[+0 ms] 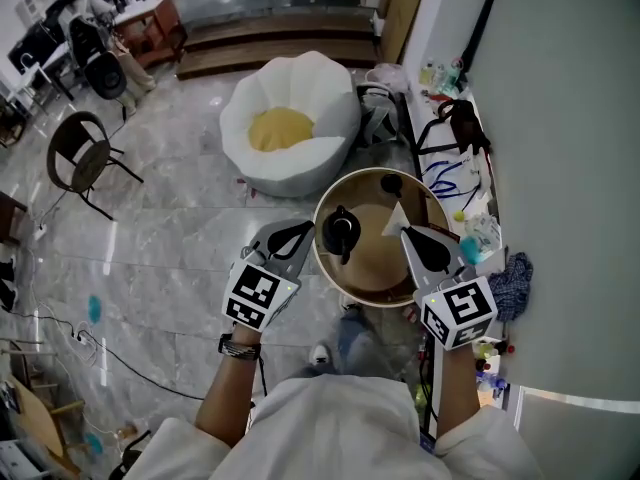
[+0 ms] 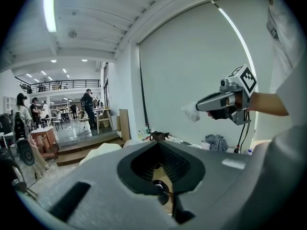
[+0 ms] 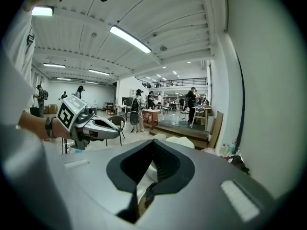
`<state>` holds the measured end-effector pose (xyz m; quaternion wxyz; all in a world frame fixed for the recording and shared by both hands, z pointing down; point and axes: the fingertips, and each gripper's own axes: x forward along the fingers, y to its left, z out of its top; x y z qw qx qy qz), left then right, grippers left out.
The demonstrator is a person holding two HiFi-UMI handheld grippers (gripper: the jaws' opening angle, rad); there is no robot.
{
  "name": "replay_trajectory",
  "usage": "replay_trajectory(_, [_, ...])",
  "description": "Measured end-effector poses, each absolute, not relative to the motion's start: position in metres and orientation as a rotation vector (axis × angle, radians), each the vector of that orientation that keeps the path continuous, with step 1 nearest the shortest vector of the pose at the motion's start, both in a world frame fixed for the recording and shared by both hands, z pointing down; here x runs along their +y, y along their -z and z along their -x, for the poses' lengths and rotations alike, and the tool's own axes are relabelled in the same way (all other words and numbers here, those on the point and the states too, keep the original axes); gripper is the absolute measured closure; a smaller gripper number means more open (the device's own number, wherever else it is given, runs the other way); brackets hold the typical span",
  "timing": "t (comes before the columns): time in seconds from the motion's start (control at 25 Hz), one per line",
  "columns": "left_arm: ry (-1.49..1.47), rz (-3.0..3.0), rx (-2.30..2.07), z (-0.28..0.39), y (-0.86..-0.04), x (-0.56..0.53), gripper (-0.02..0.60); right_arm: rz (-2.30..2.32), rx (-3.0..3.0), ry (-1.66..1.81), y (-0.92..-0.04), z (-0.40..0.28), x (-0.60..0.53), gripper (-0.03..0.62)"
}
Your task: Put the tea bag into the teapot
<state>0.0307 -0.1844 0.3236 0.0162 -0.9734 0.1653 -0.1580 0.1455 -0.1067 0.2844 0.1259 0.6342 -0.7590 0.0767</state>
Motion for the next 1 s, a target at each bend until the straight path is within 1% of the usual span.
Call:
replay_trajectory(0.48, [0.552,3.048,0.619,-0.061,-0.345,-0.231,0.576,-1.71,-2.28,-0.274,-0.307,-0.172,-0.168,0.588])
replay_trajectory(1.0, [0.65,3.061,0.703,-0.077,-0.386,-0.265,0.575,-1.569,-2.324,-0.409,-0.368,-0.185,-0.22,0.588])
